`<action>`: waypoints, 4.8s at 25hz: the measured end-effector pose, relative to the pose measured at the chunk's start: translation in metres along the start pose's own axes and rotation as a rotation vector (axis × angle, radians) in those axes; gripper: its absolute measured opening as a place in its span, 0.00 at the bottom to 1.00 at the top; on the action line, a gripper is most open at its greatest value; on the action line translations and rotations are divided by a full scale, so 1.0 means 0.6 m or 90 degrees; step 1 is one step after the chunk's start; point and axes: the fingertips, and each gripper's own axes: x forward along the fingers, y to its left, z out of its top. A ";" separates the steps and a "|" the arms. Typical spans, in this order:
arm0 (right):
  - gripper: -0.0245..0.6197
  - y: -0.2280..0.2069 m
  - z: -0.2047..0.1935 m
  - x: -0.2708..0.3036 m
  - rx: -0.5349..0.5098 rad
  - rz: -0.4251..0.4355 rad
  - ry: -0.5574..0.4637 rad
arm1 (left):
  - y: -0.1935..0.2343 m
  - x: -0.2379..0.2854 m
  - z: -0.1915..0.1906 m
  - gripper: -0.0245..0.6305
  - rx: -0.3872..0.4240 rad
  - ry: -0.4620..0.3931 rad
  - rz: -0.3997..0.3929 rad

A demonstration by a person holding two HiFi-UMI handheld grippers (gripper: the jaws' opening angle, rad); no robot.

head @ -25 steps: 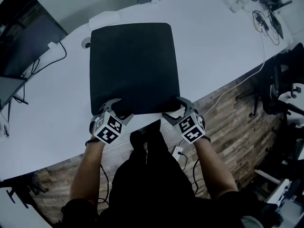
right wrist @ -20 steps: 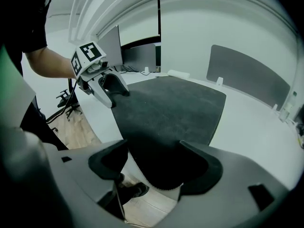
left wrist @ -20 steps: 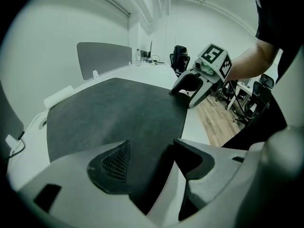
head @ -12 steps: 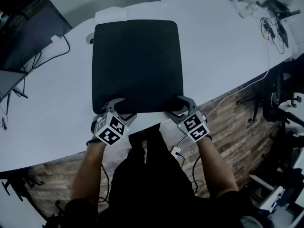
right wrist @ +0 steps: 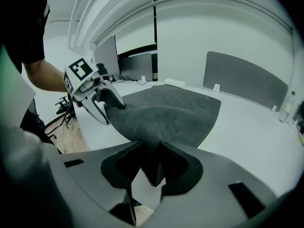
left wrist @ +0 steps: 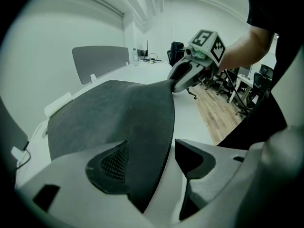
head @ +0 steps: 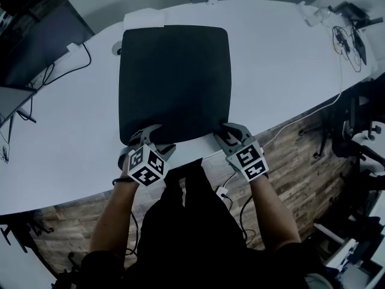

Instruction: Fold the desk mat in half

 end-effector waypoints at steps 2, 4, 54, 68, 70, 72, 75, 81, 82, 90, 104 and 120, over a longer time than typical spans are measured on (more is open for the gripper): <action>0.19 0.002 0.022 -0.012 0.021 0.006 -0.020 | 0.002 -0.003 0.003 0.48 0.023 0.007 0.024; 0.16 0.003 0.048 -0.026 0.044 0.013 -0.043 | 0.006 -0.009 0.009 0.48 0.031 0.004 0.048; 0.07 0.229 0.158 -0.141 -0.227 -0.058 0.073 | -0.032 -0.311 0.023 0.12 0.161 -0.104 0.108; 0.07 0.121 0.191 -0.091 -0.230 -0.048 0.061 | 0.084 -0.302 0.020 0.15 0.039 -0.117 0.154; 0.07 0.099 0.196 -0.080 -0.240 -0.042 0.063 | 0.109 -0.297 0.024 0.18 0.011 -0.118 0.157; 0.07 0.078 0.203 -0.070 -0.255 -0.036 0.064 | 0.133 -0.289 0.027 0.21 -0.011 -0.108 0.158; 0.07 0.048 0.213 -0.059 -0.279 -0.028 0.060 | 0.163 -0.277 0.037 0.22 -0.046 -0.101 0.164; 0.07 -0.001 0.241 -0.023 -0.313 -0.001 0.043 | 0.220 -0.255 0.048 0.19 -0.117 -0.101 0.195; 0.07 -0.008 0.245 -0.015 -0.318 0.004 0.041 | 0.228 -0.250 0.044 0.19 -0.132 -0.091 0.201; 0.07 -0.046 0.268 0.050 -0.353 0.056 0.040 | 0.277 -0.229 0.018 0.19 -0.232 -0.036 0.226; 0.08 -0.130 0.263 0.152 -0.361 0.115 0.065 | 0.349 -0.126 -0.006 0.19 -0.313 0.032 0.238; 0.11 -0.134 0.236 0.258 -0.372 0.151 0.157 | 0.373 -0.070 -0.086 0.23 -0.361 0.076 0.196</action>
